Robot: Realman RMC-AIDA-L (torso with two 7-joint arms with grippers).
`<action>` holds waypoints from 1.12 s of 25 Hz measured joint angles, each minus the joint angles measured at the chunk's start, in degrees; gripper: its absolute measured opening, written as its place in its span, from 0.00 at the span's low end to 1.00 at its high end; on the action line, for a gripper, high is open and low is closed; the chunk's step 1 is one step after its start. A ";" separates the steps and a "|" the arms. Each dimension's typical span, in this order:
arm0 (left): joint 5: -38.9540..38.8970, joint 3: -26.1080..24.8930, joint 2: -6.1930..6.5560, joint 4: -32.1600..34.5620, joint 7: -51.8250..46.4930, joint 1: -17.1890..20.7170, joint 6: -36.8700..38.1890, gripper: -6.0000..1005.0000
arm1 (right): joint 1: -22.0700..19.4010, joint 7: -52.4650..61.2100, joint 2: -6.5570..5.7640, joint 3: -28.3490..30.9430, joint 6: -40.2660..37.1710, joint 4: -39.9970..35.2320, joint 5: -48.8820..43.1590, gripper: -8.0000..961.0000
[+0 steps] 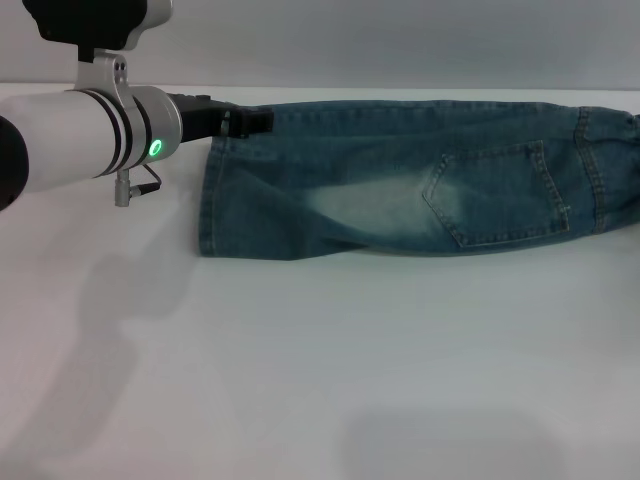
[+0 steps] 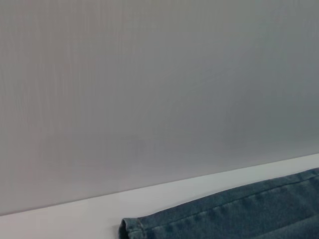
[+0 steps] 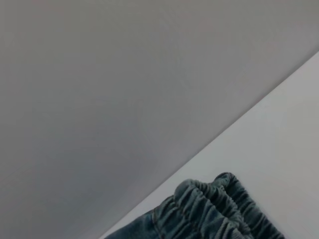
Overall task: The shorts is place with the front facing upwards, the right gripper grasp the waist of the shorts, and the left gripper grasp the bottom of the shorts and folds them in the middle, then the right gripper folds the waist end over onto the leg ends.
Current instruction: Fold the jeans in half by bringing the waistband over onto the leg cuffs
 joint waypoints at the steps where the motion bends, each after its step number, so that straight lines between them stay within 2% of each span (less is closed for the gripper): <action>1: 0.00 -0.01 0.01 0.00 0.05 0.00 0.00 0.85 | 0.16 0.00 -0.10 0.00 -0.19 -0.12 -0.23 0.79; 14: 0.00 -0.45 0.06 0.49 0.61 -0.25 0.00 0.85 | 0.57 7.44 -1.06 0.49 -2.05 0.24 -4.82 0.71; 25: 0.00 -0.09 0.02 0.52 0.61 -0.10 0.04 0.85 | 0.29 7.23 -0.93 0.54 -2.09 0.98 -4.71 0.21; 28: 0.00 -0.03 -0.06 0.40 0.61 -0.02 0.06 0.85 | -0.31 7.21 -0.46 0.49 -1.67 2.84 -4.62 0.14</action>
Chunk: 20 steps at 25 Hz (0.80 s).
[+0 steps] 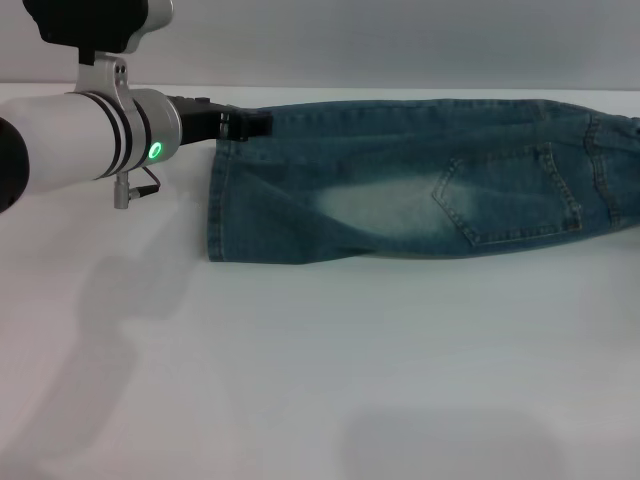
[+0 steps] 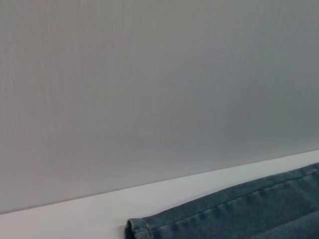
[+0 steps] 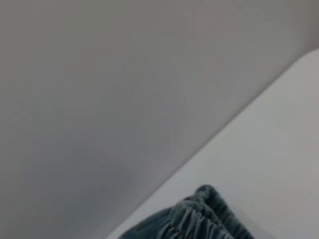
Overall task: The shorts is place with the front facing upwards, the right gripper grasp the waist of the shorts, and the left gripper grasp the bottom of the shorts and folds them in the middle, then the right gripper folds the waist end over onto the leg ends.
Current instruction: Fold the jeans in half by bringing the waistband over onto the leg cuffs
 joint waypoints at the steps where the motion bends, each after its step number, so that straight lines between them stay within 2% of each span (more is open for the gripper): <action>1: -0.01 0.03 -0.05 -0.03 0.00 0.02 0.02 0.85 | -0.35 0.00 0.24 -0.01 0.49 0.94 0.02 0.12; 3: -0.30 0.61 -0.11 -0.06 0.00 0.12 0.44 0.85 | -0.94 0.03 0.67 0.04 2.23 2.74 0.16 0.08; 8: -1.47 3.83 -0.22 0.43 -0.01 0.49 4.25 0.85 | -1.38 0.95 0.89 -0.39 9.48 6.95 2.97 0.07; 15: -4.88 8.64 -0.23 2.30 -0.08 0.89 9.89 0.85 | 1.85 5.47 0.93 -5.41 12.98 11.89 3.26 0.07; 20: -5.72 8.97 -0.30 3.17 -0.27 1.08 10.53 0.85 | 5.67 8.12 0.87 -9.84 12.62 14.09 3.31 0.07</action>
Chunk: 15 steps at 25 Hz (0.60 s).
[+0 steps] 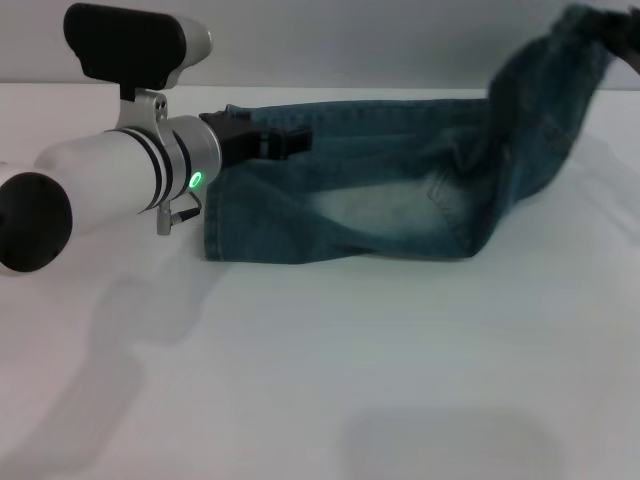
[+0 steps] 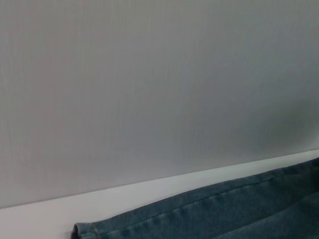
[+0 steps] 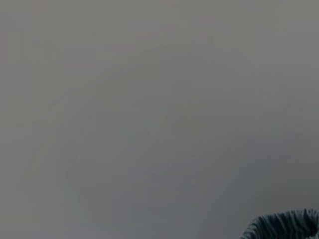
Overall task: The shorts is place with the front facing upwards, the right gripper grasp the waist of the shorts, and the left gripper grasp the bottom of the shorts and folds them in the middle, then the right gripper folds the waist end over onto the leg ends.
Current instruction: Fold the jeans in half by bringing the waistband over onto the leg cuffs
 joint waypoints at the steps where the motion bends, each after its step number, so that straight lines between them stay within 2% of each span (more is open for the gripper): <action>1: -0.33 0.02 -0.01 0.07 0.05 0.18 0.22 0.85 | 0.77 0.38 0.00 -0.66 -0.10 0.29 0.02 0.07; 15: -2.06 1.05 0.00 0.02 -0.25 2.28 2.81 0.85 | 9.32 4.54 -0.21 -12.93 -3.16 0.64 0.45 0.07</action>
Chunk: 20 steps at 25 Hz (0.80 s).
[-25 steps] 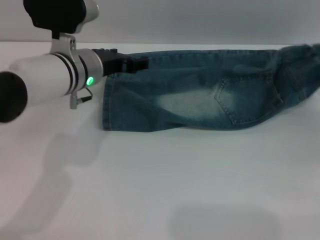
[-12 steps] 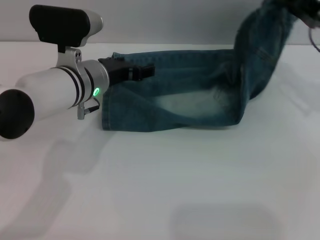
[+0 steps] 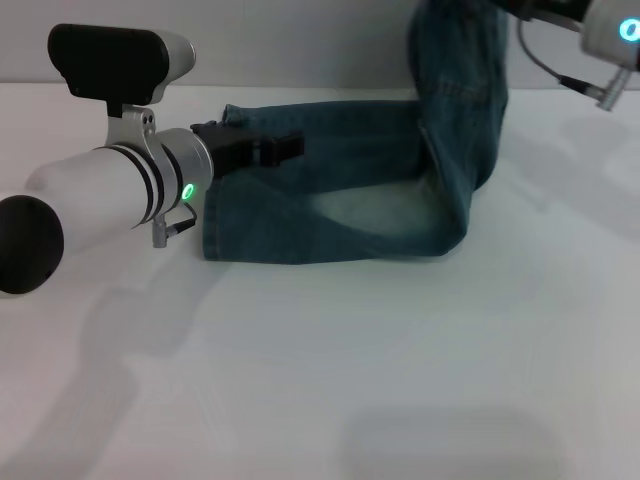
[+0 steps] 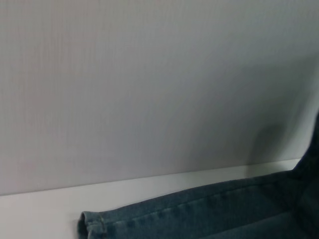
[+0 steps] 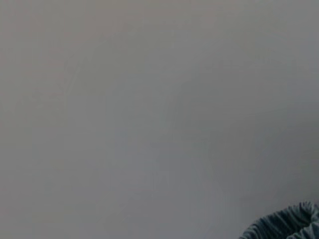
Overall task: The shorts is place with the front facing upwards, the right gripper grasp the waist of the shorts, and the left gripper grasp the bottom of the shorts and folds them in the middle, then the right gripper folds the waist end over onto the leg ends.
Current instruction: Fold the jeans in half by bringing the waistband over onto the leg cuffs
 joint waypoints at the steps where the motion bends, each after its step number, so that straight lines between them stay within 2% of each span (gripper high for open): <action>1: -0.12 0.03 0.01 0.00 0.00 0.00 0.01 0.85 | 0.49 0.16 0.00 -0.82 -0.17 0.00 0.37 0.07; 13: -0.26 -0.04 0.16 0.11 -0.01 0.09 0.14 0.85 | 5.52 2.03 0.11 -10.91 -3.90 -0.96 2.41 0.07; 20: -0.33 -0.25 0.17 0.11 -0.01 0.24 0.04 0.85 | 8.04 2.04 0.11 -14.36 -6.32 -3.25 3.22 0.07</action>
